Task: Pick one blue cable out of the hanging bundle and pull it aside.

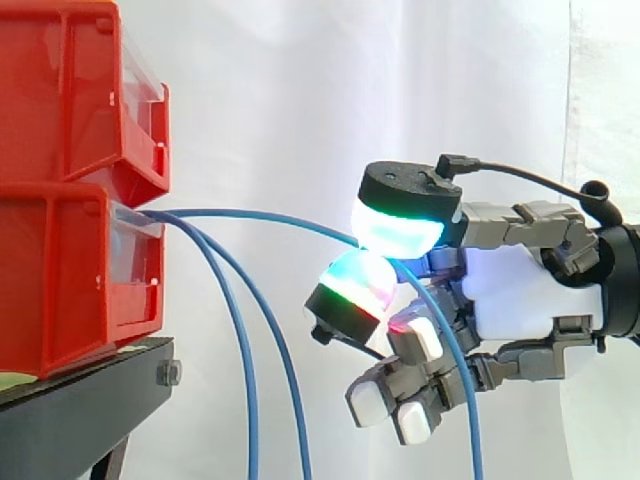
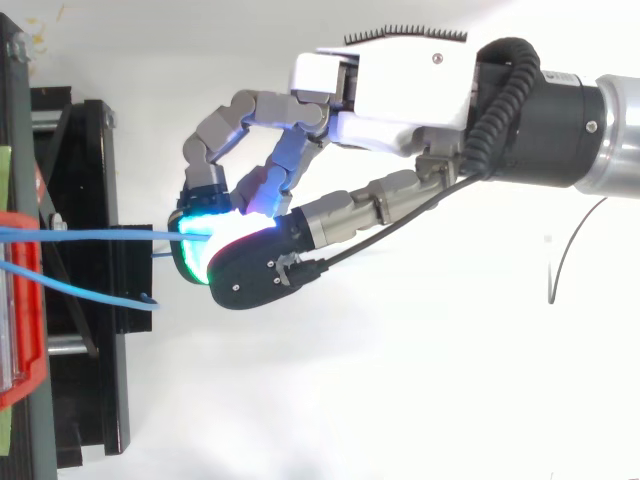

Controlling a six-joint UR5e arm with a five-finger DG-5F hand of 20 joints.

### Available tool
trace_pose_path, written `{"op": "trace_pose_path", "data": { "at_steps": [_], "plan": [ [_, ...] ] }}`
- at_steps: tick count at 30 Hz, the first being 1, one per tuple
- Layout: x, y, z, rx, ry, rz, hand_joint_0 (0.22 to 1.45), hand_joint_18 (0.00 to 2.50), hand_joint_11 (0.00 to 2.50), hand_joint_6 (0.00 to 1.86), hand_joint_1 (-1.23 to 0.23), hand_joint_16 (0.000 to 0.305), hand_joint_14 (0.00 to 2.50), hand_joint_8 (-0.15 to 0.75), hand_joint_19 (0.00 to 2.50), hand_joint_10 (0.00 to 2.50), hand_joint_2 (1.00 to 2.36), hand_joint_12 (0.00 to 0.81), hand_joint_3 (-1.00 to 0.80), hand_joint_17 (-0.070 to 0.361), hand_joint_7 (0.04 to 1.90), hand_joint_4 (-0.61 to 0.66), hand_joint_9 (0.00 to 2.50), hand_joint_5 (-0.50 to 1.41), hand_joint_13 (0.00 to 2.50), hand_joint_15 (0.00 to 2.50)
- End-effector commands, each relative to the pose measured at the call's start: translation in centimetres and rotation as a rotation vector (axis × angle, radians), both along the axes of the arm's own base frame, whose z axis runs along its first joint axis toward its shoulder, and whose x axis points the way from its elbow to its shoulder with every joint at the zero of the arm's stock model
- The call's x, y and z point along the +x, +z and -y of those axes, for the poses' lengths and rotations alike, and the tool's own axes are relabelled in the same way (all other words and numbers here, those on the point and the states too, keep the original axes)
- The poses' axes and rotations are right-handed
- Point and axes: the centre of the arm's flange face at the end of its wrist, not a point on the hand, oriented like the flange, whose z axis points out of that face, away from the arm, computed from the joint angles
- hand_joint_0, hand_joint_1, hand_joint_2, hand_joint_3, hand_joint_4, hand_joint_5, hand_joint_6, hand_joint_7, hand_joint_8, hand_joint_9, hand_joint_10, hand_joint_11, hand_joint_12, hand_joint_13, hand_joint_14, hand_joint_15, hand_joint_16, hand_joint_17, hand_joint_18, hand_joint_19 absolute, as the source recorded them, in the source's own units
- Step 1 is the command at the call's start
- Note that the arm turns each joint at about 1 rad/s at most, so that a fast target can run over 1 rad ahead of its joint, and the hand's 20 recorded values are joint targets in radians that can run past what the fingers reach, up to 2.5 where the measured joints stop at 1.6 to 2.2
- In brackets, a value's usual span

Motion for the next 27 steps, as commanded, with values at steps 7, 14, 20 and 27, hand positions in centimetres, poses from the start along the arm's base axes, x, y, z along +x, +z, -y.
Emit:
{"op": "trace_pose_path", "data": {
  "at_steps": [7,14,20,27],
  "plan": [
    [0.01,0.00,-0.08,0.000,0.000,0.000,0.60,0.82,0.66,0.93,-0.79,0.056,0.02,0.309,0.51,0.02,1.01,0.399,0.13,0.125,1.10,-0.11,1.25,-0.10,0.91,0.50],
    [0.00,0.00,0.04,0.000,-0.002,0.000,0.60,0.82,0.66,0.93,-0.79,0.055,0.02,0.315,0.52,0.02,1.01,0.397,0.13,0.124,1.10,-0.11,1.25,-0.10,0.92,0.50],
    [0.00,0.00,0.04,0.000,-0.002,0.000,0.60,0.83,0.65,0.93,-0.79,0.055,0.02,0.321,0.53,0.02,1.01,0.393,0.13,0.124,1.10,-0.11,1.25,-0.10,0.92,0.51],
    [0.01,0.00,-0.08,0.000,0.000,0.000,0.60,0.82,0.65,0.93,-0.80,0.056,0.02,0.319,0.52,0.02,1.01,0.396,0.12,0.126,1.10,-0.11,1.25,-0.10,0.92,0.51]
  ]
}}
